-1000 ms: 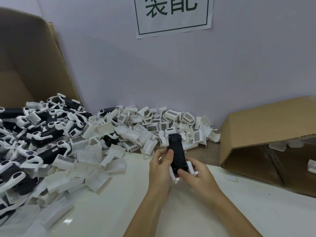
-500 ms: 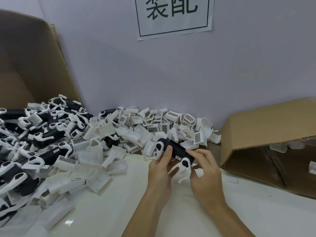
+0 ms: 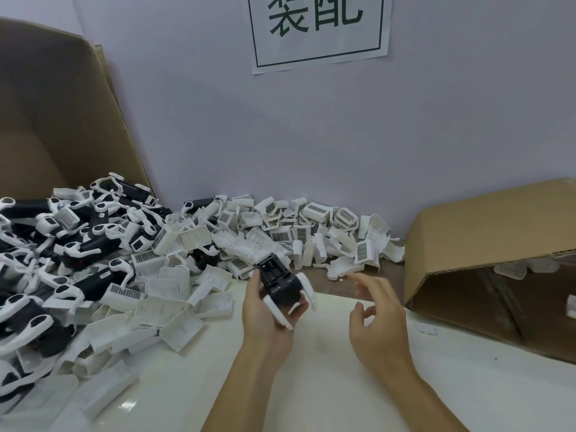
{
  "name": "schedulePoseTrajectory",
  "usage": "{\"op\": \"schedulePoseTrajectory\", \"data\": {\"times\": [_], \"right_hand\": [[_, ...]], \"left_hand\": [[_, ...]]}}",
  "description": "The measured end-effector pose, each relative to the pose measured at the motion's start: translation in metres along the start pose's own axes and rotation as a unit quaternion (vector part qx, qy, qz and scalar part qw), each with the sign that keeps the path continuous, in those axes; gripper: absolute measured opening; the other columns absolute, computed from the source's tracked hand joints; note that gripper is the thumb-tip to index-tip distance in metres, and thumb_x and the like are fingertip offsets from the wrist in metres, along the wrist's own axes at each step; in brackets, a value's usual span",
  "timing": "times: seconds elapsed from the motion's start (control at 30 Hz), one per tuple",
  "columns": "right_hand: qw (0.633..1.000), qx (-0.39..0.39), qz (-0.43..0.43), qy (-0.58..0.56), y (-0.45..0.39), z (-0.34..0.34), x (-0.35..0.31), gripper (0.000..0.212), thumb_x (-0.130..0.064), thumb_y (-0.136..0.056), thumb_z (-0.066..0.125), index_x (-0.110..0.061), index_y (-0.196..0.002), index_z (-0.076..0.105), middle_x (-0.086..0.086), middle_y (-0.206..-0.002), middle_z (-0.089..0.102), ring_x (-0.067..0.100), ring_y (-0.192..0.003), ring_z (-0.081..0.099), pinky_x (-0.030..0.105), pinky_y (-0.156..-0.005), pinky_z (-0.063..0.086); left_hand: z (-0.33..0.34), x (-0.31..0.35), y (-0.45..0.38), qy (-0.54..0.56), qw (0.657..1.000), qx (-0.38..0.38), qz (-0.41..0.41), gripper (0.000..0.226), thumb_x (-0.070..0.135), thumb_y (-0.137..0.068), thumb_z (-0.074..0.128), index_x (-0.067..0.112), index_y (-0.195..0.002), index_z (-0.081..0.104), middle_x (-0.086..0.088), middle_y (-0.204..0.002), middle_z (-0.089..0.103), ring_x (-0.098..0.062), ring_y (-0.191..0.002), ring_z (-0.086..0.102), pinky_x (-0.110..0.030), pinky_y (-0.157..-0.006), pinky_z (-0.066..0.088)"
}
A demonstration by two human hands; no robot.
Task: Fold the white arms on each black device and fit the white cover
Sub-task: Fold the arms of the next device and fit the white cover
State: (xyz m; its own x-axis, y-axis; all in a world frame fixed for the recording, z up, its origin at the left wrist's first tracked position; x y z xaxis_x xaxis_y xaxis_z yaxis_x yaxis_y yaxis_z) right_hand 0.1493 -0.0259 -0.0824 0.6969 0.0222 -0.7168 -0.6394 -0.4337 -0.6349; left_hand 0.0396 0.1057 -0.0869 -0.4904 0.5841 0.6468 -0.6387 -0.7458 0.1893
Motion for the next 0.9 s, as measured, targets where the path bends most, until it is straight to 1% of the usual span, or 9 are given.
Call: {"op": "schedulePoseTrajectory", "data": {"times": [0.1, 0.23, 0.33, 0.4, 0.53, 0.63, 0.7, 0.77, 0.9], "right_hand": [[0.999, -0.015, 0.045, -0.002, -0.001, 0.003, 0.011, 0.051, 0.013, -0.085, 0.057, -0.025, -0.118, 0.064, -0.012, -0.1, 0.059, -0.001, -0.096, 0.055, 0.014, -0.063, 0.046], [0.994, -0.026, 0.101, -0.012, -0.003, 0.005, 0.024, 0.042, 0.009, -0.088, 0.055, -0.026, -0.109, 0.065, -0.005, -0.091, 0.063, -0.001, -0.087, 0.057, 0.014, -0.06, 0.046], [0.986, -0.014, 0.161, -0.033, -0.007, 0.003, 0.034, 0.034, 0.004, -0.092, 0.055, -0.025, -0.105, 0.066, -0.007, -0.088, 0.066, 0.002, -0.085, 0.061, 0.009, -0.061, 0.045], [0.983, -0.024, 0.183, -0.009, -0.016, 0.003, 0.039, 0.026, -0.001, -0.093, 0.057, -0.02, -0.107, 0.068, -0.01, -0.089, 0.067, 0.004, -0.084, 0.062, 0.007, -0.062, 0.043], [0.981, -0.069, 0.158, 0.09, -0.052, 0.008, 0.039, 0.02, -0.006, -0.093, 0.061, -0.013, -0.109, 0.071, -0.006, -0.088, 0.066, 0.001, -0.079, 0.057, 0.002, -0.061, 0.038], [0.969, -0.122, 0.128, 0.174, -0.076, 0.023, 0.041, 0.023, -0.009, -0.094, 0.062, -0.01, -0.116, 0.068, 0.0, -0.093, 0.062, 0.013, -0.085, 0.055, 0.017, -0.07, 0.041], [0.943, -0.172, 0.106, 0.264, -0.088, 0.035, 0.045, 0.031, -0.008, -0.094, 0.061, -0.012, -0.125, 0.063, 0.006, -0.112, 0.058, 0.021, -0.101, 0.055, 0.029, -0.081, 0.046], [0.907, -0.213, 0.071, 0.355, -0.096, 0.042, 0.05, 0.036, -0.007, -0.093, 0.059, -0.015, -0.128, 0.062, 0.007, -0.122, 0.052, 0.025, -0.111, 0.051, 0.032, -0.084, 0.046], [0.847, -0.257, -0.016, 0.465, -0.097, 0.048, 0.054, 0.017, -0.02, -0.098, 0.059, -0.018, -0.112, 0.067, 0.001, -0.115, 0.048, 0.021, -0.11, 0.045, 0.027, -0.077, 0.035]], "left_hand": [[-0.011, 0.013, -0.004, -0.032, 0.999, 0.019, 0.02, 0.036, 0.042, -0.1, 0.048, 0.01, -0.101, 0.064, -0.011, -0.075, 0.072, -0.021, -0.061, 0.066, -0.032, -0.065, 0.052], [-0.016, 0.024, -0.005, -0.026, 0.998, 0.026, 0.045, 0.033, 0.025, -0.102, 0.05, 0.007, -0.13, 0.054, -0.018, -0.095, 0.072, -0.025, -0.074, 0.074, -0.027, -0.053, 0.055], [-0.014, 0.02, -0.005, -0.085, 0.994, 0.024, 0.062, 0.022, 0.015, -0.1, 0.047, 0.005, -0.116, 0.059, -0.017, -0.085, 0.072, -0.026, -0.07, 0.071, -0.032, -0.052, 0.057], [-0.012, 0.013, -0.007, -0.135, 0.989, 0.03, 0.058, 0.02, 0.017, -0.099, 0.047, 0.005, -0.106, 0.061, -0.013, -0.077, 0.071, -0.025, -0.067, 0.066, -0.032, -0.057, 0.054], [-0.005, -0.001, -0.008, -0.182, 0.983, 0.013, 0.003, 0.03, 0.034, -0.099, 0.052, 0.008, -0.093, 0.065, -0.012, -0.07, 0.069, -0.03, -0.065, 0.062, -0.032, -0.056, 0.05], [-0.002, -0.006, -0.007, -0.195, 0.981, -0.002, -0.017, 0.036, 0.042, -0.098, 0.051, 0.011, -0.09, 0.067, -0.014, -0.072, 0.07, -0.032, -0.067, 0.062, -0.031, -0.055, 0.051], [-0.002, -0.006, -0.006, -0.194, 0.981, -0.005, -0.015, 0.037, 0.042, -0.098, 0.051, 0.011, -0.089, 0.067, -0.015, -0.072, 0.07, -0.032, -0.067, 0.062, -0.033, -0.057, 0.05], [-0.002, -0.006, -0.006, -0.196, 0.981, -0.007, -0.013, 0.037, 0.042, -0.098, 0.051, 0.012, -0.085, 0.067, -0.015, -0.072, 0.07, -0.032, -0.067, 0.063, -0.033, -0.058, 0.05], [-0.002, -0.004, -0.007, -0.193, 0.981, -0.006, -0.01, 0.037, 0.041, -0.099, 0.05, 0.012, -0.084, 0.068, -0.015, -0.072, 0.07, -0.032, -0.068, 0.063, -0.033, -0.059, 0.05]]}}
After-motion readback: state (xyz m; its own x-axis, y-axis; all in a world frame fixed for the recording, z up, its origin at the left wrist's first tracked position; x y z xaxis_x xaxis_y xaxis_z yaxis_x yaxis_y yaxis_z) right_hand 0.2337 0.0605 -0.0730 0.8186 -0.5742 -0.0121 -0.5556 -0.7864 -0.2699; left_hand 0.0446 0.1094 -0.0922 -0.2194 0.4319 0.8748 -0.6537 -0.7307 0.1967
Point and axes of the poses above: each hand's wrist, its own y-axis away from the middle knuckle, its own z-axis out of the palm, x = y × z, the point moved 6 cm from there along -y, towards the middle knuckle
